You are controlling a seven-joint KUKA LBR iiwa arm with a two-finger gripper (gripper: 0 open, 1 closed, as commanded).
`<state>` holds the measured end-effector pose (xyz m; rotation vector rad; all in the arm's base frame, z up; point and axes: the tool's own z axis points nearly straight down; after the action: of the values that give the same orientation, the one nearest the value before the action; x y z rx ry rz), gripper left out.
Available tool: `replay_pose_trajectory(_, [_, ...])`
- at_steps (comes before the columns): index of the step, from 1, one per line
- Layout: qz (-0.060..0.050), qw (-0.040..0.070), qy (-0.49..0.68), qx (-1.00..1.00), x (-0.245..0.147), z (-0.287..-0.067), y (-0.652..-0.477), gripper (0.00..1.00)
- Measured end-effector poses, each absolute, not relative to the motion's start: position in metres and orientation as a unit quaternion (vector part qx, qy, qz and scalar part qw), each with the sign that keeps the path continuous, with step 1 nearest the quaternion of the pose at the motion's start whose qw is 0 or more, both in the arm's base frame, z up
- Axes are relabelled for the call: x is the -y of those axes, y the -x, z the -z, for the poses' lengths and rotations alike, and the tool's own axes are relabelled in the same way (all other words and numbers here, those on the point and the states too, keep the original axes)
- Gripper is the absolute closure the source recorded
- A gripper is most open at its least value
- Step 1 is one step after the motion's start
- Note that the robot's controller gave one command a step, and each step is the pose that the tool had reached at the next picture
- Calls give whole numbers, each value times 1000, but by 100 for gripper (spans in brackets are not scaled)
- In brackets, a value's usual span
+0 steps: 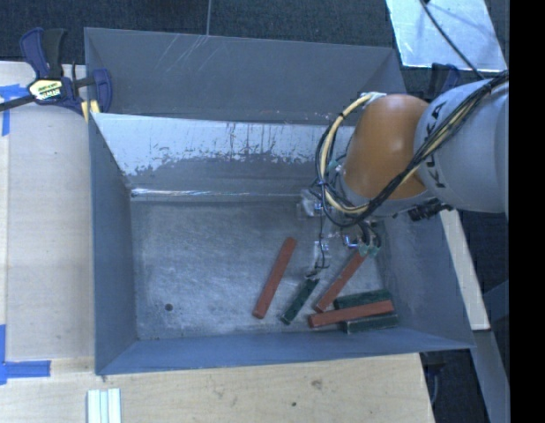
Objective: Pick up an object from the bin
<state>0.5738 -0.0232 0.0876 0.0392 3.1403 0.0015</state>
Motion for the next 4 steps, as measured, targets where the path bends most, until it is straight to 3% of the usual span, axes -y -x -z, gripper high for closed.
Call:
replay_pose_trajectory(1, [-1, -1, 52, -999, -14, -70, -573, 0])
replay_pose_trajectory(2, [0, 0, 53, -999, -13, -70, -574, 100])
replay_pose_trajectory(3, [0, 0, 53, -999, -13, -70, -573, 0])
replay_pose_trajectory(4, [0, -1, 133, -991, -38, -70, -525, 0])
